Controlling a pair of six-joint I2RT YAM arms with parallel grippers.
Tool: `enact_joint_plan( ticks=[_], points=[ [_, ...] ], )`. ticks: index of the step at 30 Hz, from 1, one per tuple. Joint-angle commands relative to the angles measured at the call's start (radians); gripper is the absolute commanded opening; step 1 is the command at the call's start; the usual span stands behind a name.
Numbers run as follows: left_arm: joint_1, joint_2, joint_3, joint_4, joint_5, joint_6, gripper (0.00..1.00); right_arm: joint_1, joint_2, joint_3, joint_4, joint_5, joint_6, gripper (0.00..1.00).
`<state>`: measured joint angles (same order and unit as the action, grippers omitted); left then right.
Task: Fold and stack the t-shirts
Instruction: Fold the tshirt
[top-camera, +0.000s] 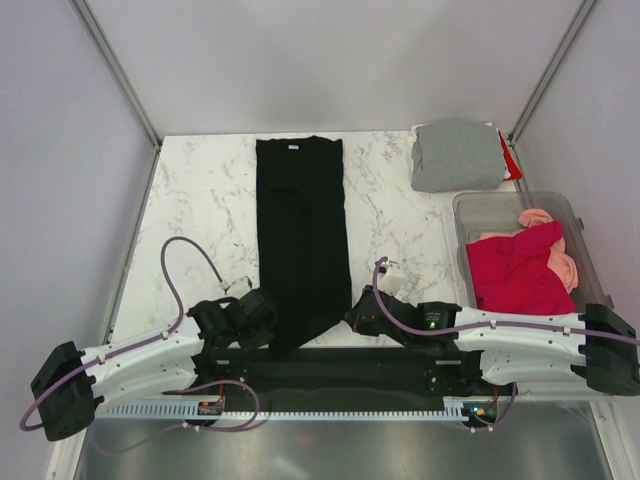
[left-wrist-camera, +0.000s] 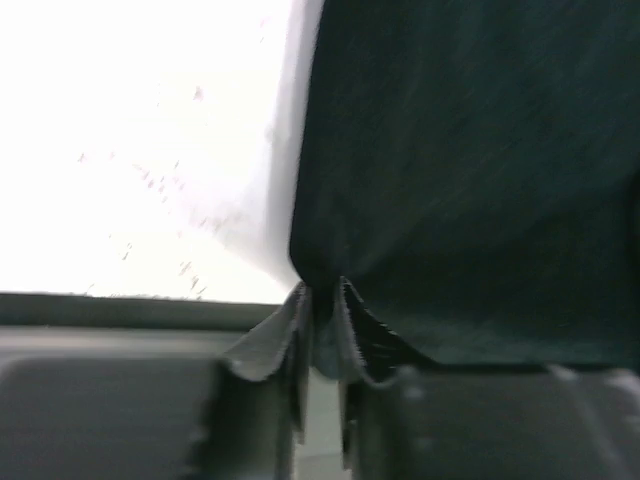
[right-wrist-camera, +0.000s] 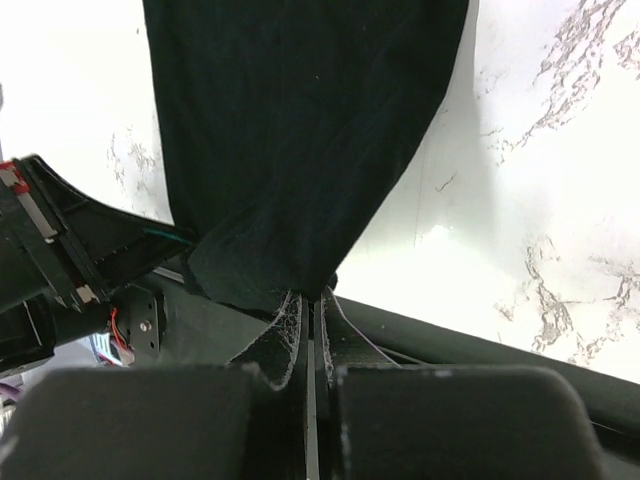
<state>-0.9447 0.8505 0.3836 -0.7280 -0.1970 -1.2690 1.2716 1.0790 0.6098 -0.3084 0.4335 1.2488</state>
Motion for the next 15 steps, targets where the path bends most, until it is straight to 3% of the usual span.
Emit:
enact_joint_plan(
  ticks=[1, 5, 11, 15],
  points=[
    [-0.003, -0.013, -0.002, 0.098, -0.088, 0.0, 0.17, -0.006, -0.016, -0.013, 0.006, -0.006, -0.012, 0.0],
    [-0.003, -0.048, 0.043, 0.058, -0.093, 0.023, 0.02, -0.008, 0.001, -0.021, 0.011, -0.045, -0.02, 0.0],
    [0.0, -0.077, 0.204, -0.039, -0.117, 0.098, 0.02, -0.031, 0.07, 0.06, -0.044, -0.019, -0.089, 0.0],
    [0.027, 0.002, 0.334, -0.09, -0.168, 0.158, 0.02, -0.145, 0.117, 0.186, -0.077, -0.051, -0.204, 0.0]
  ],
)
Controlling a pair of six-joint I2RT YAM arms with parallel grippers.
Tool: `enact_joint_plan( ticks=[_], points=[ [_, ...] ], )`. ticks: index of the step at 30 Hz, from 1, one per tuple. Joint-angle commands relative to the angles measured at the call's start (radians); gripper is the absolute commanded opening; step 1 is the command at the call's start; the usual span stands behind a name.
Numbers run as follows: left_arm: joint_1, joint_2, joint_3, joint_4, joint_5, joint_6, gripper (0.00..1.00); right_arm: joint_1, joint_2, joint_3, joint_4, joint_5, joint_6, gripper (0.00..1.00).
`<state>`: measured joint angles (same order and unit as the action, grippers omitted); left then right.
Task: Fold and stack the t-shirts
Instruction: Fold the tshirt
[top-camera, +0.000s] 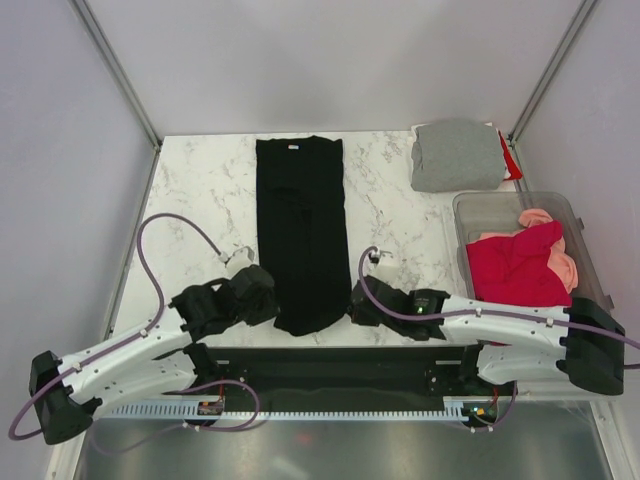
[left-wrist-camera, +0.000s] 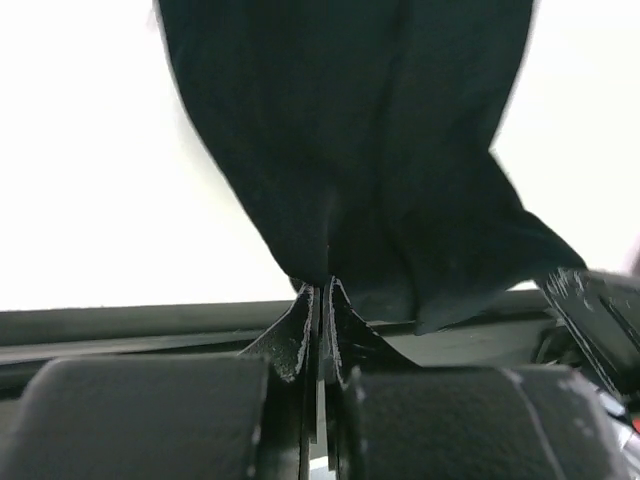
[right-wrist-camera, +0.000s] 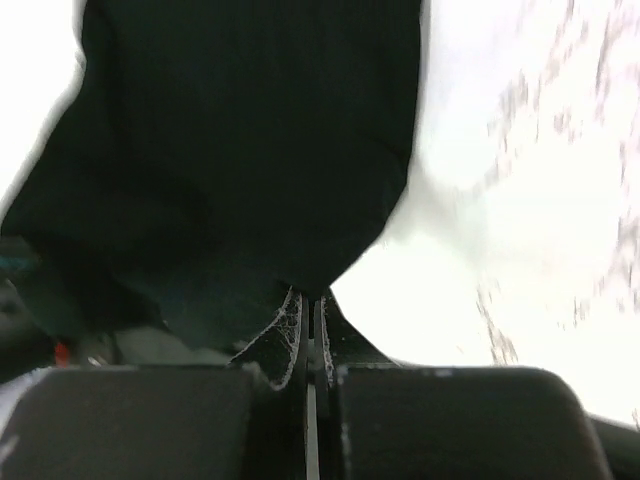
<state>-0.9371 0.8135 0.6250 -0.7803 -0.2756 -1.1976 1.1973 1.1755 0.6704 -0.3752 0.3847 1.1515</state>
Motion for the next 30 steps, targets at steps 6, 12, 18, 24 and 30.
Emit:
enact_joint_plan(
  ticks=[6, 12, 18, 24, 30],
  points=[
    [0.281, 0.18, 0.246, 0.025, 0.036, 0.28, 0.02, -0.26, 0.16, 0.332, -0.039, -0.075, -0.306, 0.0],
    [0.509, 0.384, 0.364, 0.121, 0.176, 0.432, 0.02, -0.407, 0.361, 0.565, -0.062, -0.151, -0.438, 0.0],
    [0.627, 0.614, 0.527, 0.168, 0.271, 0.509, 0.02, -0.504, 0.557, 0.75, -0.08, -0.219, -0.501, 0.0],
    [0.707, 0.82, 0.656, 0.188, 0.332, 0.547, 0.02, -0.585, 0.703, 0.854, -0.059, -0.305, -0.553, 0.0],
    [0.744, 0.972, 0.746, 0.211, 0.378, 0.567, 0.02, -0.634, 0.831, 0.951, -0.051, -0.36, -0.582, 0.0]
  ],
)
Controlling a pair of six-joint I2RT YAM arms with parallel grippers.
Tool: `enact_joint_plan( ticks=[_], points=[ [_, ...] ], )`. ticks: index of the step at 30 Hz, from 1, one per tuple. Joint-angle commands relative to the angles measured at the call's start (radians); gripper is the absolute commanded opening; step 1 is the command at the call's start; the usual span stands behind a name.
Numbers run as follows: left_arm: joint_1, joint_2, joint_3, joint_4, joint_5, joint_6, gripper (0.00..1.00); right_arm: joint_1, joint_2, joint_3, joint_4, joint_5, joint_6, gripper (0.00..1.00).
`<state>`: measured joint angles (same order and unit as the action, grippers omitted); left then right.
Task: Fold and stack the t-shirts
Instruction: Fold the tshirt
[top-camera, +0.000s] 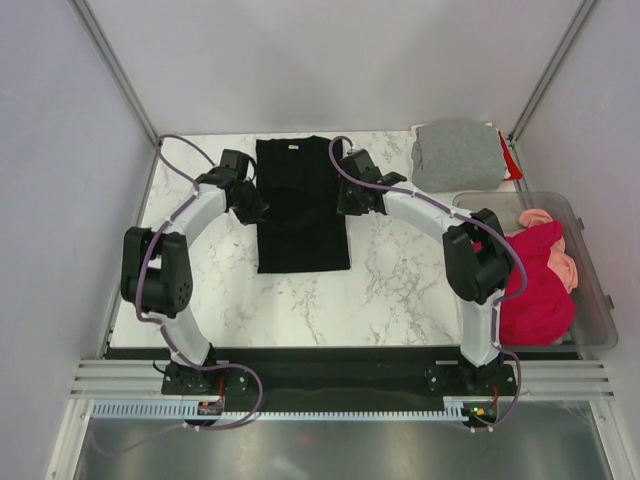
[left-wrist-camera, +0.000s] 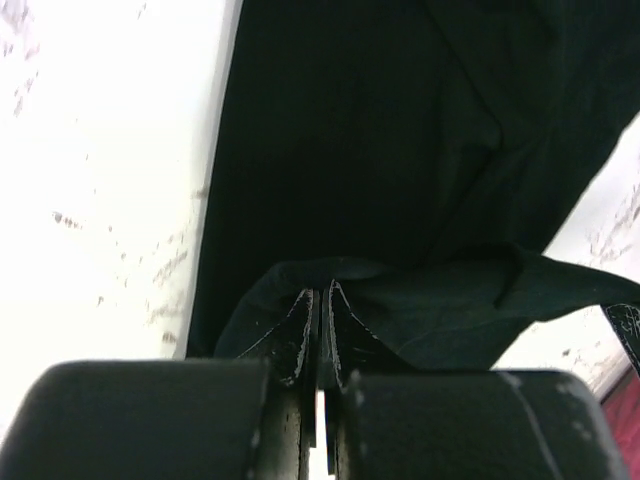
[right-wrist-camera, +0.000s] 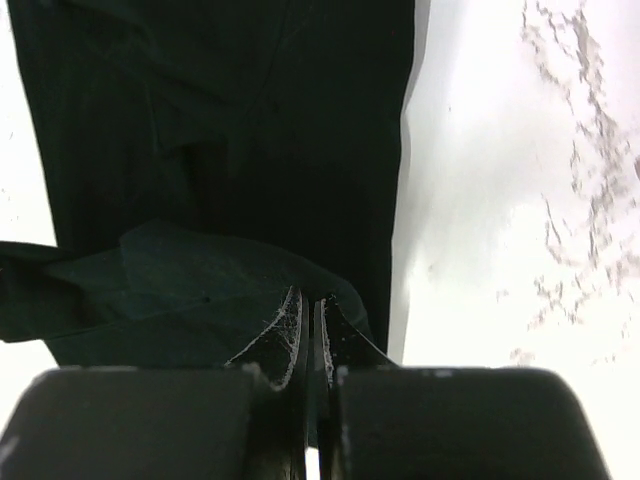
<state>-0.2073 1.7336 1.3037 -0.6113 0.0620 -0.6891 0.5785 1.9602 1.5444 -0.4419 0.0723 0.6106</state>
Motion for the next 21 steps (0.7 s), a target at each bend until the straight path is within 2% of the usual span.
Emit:
enact_joint_plan(
  ticks=[1, 2, 3, 4, 5, 6, 7, 10, 14, 15, 19, 21],
  points=[
    [0.017, 0.076, 0.092, 0.044, 0.047, 0.06, 0.02, -0.025, 0.061, 0.086, 0.014, -0.06, -0.041, 0.0],
    [0.026, 0.098, 0.104, 0.044, 0.065, 0.059, 0.06, -0.029, 0.075, 0.095, 0.012, -0.068, -0.04, 0.0],
    [0.029, 0.136, 0.114, 0.042, 0.079, 0.059, 0.16, -0.034, 0.107, 0.12, 0.014, -0.069, -0.041, 0.15],
    [0.034, 0.155, 0.13, 0.042, 0.091, 0.059, 0.48, -0.048, 0.123, 0.135, 0.009, -0.098, -0.048, 0.35],
    [0.048, 0.17, 0.141, 0.041, 0.111, 0.06, 0.66, -0.054, 0.14, 0.154, 0.006, -0.104, -0.052, 0.53],
    [0.057, 0.19, 0.152, 0.035, 0.128, 0.063, 0.75, -0.061, 0.169, 0.193, 0.002, -0.112, -0.06, 0.65],
    [0.068, 0.188, 0.169, 0.018, 0.146, 0.072, 0.83, -0.08, 0.183, 0.218, -0.024, -0.117, -0.084, 0.73],
    [0.091, 0.104, 0.164, -0.039, 0.138, 0.109, 0.9, -0.106, 0.191, 0.304, -0.116, -0.101, -0.135, 0.74],
    [0.095, -0.104, 0.028, -0.058, 0.107, 0.148, 0.9, -0.094, 0.05, 0.198, -0.074, -0.106, -0.126, 0.74],
    [0.095, -0.156, -0.057, -0.058, 0.108, 0.158, 0.9, -0.069, -0.002, 0.145, -0.06, -0.12, -0.123, 0.73],
    [0.094, -0.394, -0.285, 0.005, 0.111, 0.134, 0.89, 0.0, -0.046, 0.068, -0.044, -0.141, -0.104, 0.73],
    [0.094, -0.423, -0.396, 0.086, 0.177, 0.105, 0.89, 0.007, -0.081, -0.025, -0.038, -0.151, -0.06, 0.73]
  ],
)
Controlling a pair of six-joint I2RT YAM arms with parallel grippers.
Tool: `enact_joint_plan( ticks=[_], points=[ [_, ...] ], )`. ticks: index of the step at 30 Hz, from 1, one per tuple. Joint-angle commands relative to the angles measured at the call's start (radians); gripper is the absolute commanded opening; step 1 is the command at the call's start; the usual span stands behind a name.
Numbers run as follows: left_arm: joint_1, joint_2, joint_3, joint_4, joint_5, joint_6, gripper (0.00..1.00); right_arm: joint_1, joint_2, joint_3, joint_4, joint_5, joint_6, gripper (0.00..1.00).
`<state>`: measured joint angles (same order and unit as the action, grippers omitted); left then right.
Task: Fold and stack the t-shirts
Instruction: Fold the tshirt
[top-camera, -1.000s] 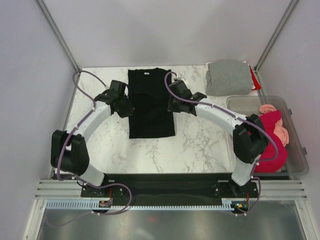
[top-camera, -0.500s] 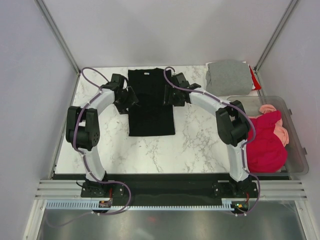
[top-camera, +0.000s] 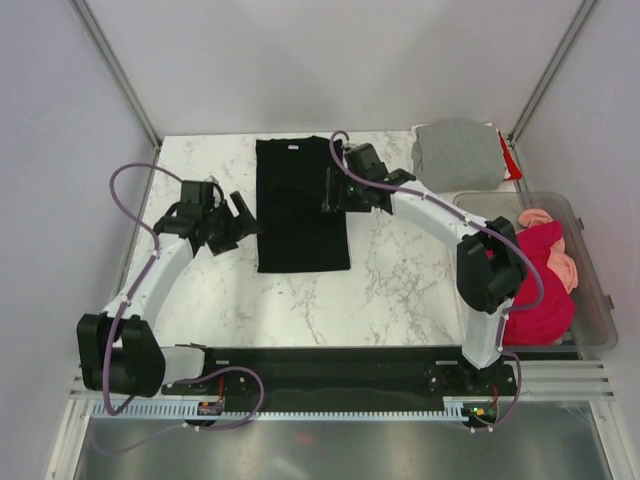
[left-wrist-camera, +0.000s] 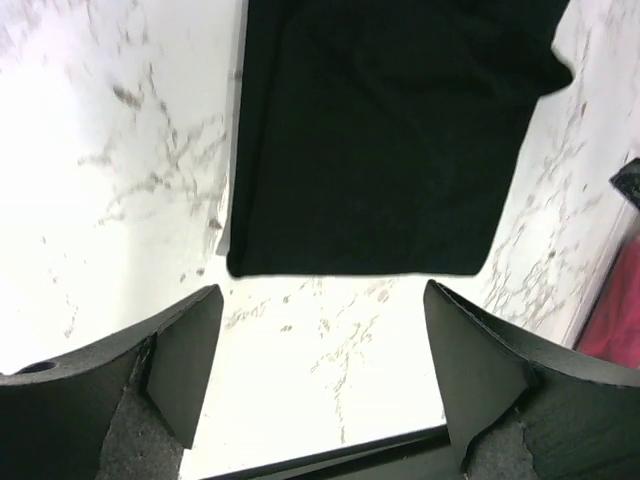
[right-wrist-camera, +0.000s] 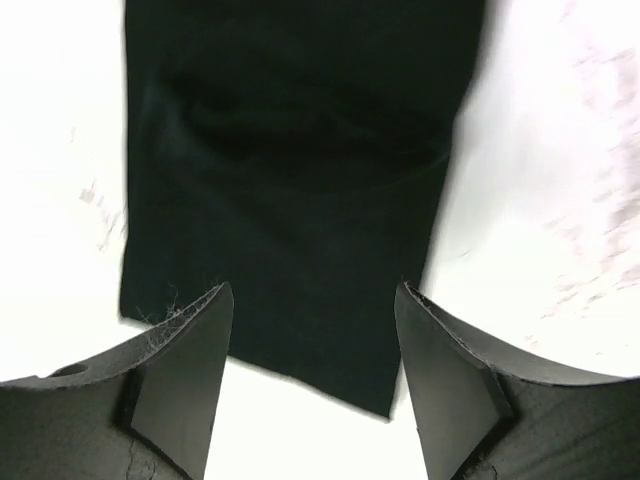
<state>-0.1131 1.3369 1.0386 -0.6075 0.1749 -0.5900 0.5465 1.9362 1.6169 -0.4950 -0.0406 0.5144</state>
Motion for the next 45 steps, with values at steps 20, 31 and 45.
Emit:
enact_joint_plan(
  ticks=[20, 31, 45],
  points=[
    [-0.016, 0.097, -0.4, 0.428, 0.13, -0.087, 0.78, 0.038, -0.235, -0.742, 0.461, -0.18, 0.211, 0.67],
    [-0.036, 0.215, -0.309, 0.494, 0.138, -0.134, 0.37, 0.035, -0.111, -0.695, 0.53, -0.235, 0.219, 0.14],
    [-0.04, -0.048, -0.176, 0.206, 0.129, -0.165, 0.02, 0.019, -0.37, -0.557, 0.255, -0.165, 0.19, 0.0]
  ],
)
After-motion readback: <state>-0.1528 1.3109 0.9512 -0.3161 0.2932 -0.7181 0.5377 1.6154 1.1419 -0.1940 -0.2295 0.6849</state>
